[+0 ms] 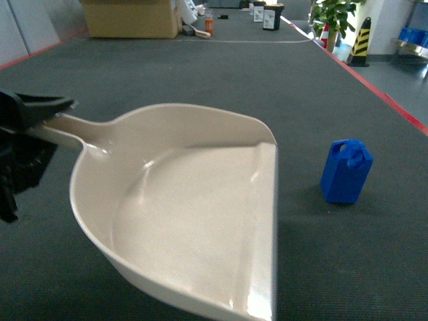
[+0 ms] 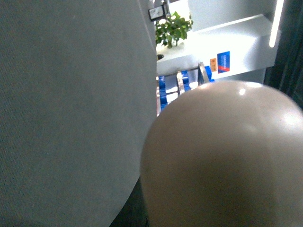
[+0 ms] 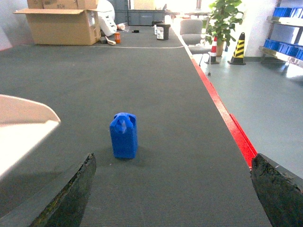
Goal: Place part in tray to right shelf
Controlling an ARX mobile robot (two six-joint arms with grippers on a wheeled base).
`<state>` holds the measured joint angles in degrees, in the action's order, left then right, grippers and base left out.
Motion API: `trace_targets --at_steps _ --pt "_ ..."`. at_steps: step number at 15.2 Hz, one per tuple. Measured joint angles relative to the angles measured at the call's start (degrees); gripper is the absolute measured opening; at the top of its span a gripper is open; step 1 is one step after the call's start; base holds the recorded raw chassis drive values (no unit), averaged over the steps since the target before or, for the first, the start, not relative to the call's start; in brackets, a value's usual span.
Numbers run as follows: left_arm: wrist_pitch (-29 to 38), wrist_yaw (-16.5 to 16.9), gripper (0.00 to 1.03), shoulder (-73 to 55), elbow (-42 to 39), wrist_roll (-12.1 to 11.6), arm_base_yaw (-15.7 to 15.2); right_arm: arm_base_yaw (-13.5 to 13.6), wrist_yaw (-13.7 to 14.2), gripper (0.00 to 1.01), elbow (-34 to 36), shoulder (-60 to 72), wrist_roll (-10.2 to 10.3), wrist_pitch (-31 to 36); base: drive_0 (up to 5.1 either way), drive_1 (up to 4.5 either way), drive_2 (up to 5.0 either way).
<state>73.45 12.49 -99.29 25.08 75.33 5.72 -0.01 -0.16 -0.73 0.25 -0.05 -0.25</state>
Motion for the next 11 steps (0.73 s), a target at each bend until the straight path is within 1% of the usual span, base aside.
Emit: trace_targets --at_steps 1,2,3,4,6,11 --pt "-0.11 3.41 0.17 -2.62 0.79 1.05 0.35 0.0 -0.02 0.98 0.0 0.0 0.0 -0.02 0.0 0.0 0.0" --pt "-0.11 3.89 0.17 -6.45 4.44 2.05 0.33 0.0 0.0 0.98 0.0 0.0 0.0 0.07 0.0 0.0 0.0" --pt "-0.13 1.95 0.16 -8.5 5.77 3.08 0.35 0.0 0.11 0.98 0.0 0.0 0.0 0.02 0.0 0.0 0.0" --pt "-0.33 1.68 0.16 -8.7 5.75 3.52 0.35 0.0 0.11 0.98 0.0 0.0 0.0 0.0 0.0 0.0 0.0" --pt "0.02 1.73 0.16 -8.07 5.46 4.22 0.92 0.0 0.11 0.98 0.0 0.0 0.0 0.02 0.0 0.0 0.0" --pt "0.02 1.97 0.15 -6.84 5.14 4.22 1.36 0.0 0.11 0.98 0.0 0.0 0.0 0.0 0.0 0.0 0.0"
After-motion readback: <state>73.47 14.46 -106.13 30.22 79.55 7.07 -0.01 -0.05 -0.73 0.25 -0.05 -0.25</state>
